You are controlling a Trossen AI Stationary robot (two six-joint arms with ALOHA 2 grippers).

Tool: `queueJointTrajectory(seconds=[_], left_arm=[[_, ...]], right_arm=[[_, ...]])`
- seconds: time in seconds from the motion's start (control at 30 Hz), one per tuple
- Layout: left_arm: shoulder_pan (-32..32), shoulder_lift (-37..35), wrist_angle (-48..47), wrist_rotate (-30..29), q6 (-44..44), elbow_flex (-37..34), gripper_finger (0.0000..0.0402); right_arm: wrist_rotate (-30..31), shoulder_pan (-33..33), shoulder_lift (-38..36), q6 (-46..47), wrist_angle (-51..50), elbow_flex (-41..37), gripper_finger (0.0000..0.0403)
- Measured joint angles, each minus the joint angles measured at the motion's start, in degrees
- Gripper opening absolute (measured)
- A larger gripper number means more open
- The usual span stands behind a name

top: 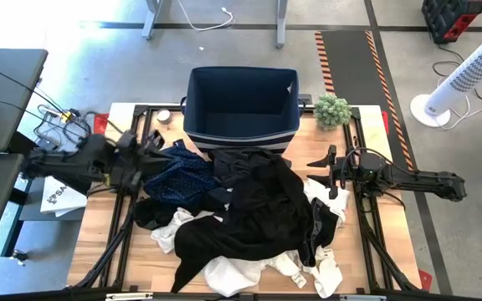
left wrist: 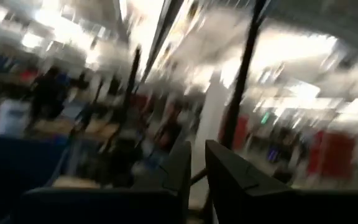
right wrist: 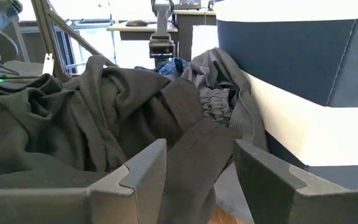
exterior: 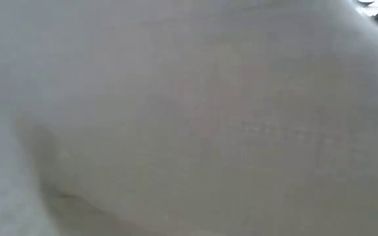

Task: Sort clothes
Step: Put the white shirt into the blue bin

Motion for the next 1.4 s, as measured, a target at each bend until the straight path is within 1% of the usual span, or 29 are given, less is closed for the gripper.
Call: queueJointTrajectory(seconds=[0.1,0.17,0.2,0.27,0.4,0.5,0.57,0.63,0.67,0.73,0.8,0.87,0.93,0.97,1.0,1.1,1.17,1.27,1.4], left_arm=[[-1.91,12.54,-6.53,-0.41,3.46,8.93,0.0047],[-2.99,20.26,-9.45,-0.37,2.15,13.46,0.0047],[-3.34,23.93,-9.13,-0.36,0.67,15.27,0.0047],[-3.81,30.61,-5.13,-0.42,-4.61,18.19,0.0047],[-4.33,42.06,9.12,-0.45,-20.39,22.65,0.0047],[-4.36,49.11,19.02,-0.29,-25.01,25.47,0.0047],[-4.36,52.64,20.86,2.99,-26.92,27.75,0.0047],[-4.85,55.49,16.63,6.49,-27.46,31.27,0.0046],[-5.67,56.47,12.18,7.15,-26.88,33.44,0.0045],[-8.18,58.23,-0.58,7.97,-23.09,38.78,0.0042],[-11.51,59.99,-15.97,8.75,-18.63,44.71,0.0038],[-15.04,62.16,-31.66,9.09,-16.64,50.58,0.0034],[-18.72,64.73,-43.82,9.41,-15.8,55.11,0.003],[-20.51,66.0,-47.4,9.9,-15.66,56.55,0.0028],[-22.27,67.36,-48.7,11.08,-15.49,57.51,0.0028],[-26.71,71.07,-48.01,15.53,-11.33,58.39,0.0028],[-28.69,73.84,-48.87,16.2,-8.41,58.41,0.0035],[-29.7,78.06,-49.27,14.47,-5.26,58.32,0.006],[-28.88,82.15,-45.64,14.34,0.29,58.36,0.0112]], right_arm=[[0.01,-0.01,0.01,0.0,0.01,0.0,0.0184],[0.0,0.0,-0.01,0.0,0.02,0.0,0.0184],[0.0,-0.02,0.01,0.0,0.0,0.0,0.0184],[0.0,0.0,0.01,0.0,0.0,0.0,0.0184],[0.0,-0.01,0.01,0.0,0.02,0.0,0.0184],[0.0,-0.02,0.01,0.0,0.0,0.0,0.0184],[0.01,-0.01,0.01,0.0,0.0,0.0,0.0184],[0.0,0.0,0.01,0.0,0.0,0.0,0.0184],[0.0,0.0,0.01,0.0,0.0,0.0,0.0184],[0.01,0.0,0.01,0.0,0.01,0.0,0.0184],[0.01,0.0,0.03,-0.01,0.01,0.0,0.0184],[0.0,0.0,0.03,0.0,0.02,0.0,0.0184],[0.02,0.0,0.03,0.0,0.02,0.0,0.0184],[0.01,-0.01,0.03,0.0,0.0,0.0,0.0184],[0.01,0.0,0.03,0.0,0.0,0.0,0.0184],[0.0,0.0,0.03,0.0,0.0,0.0,0.0184],[0.0,0.0,0.03,0.0,0.01,0.0,0.0184],[0.0,-0.02,0.03,0.0,0.02,0.0,0.0184],[0.0,-0.01,0.03,0.0,0.0,0.0,0.0184]])
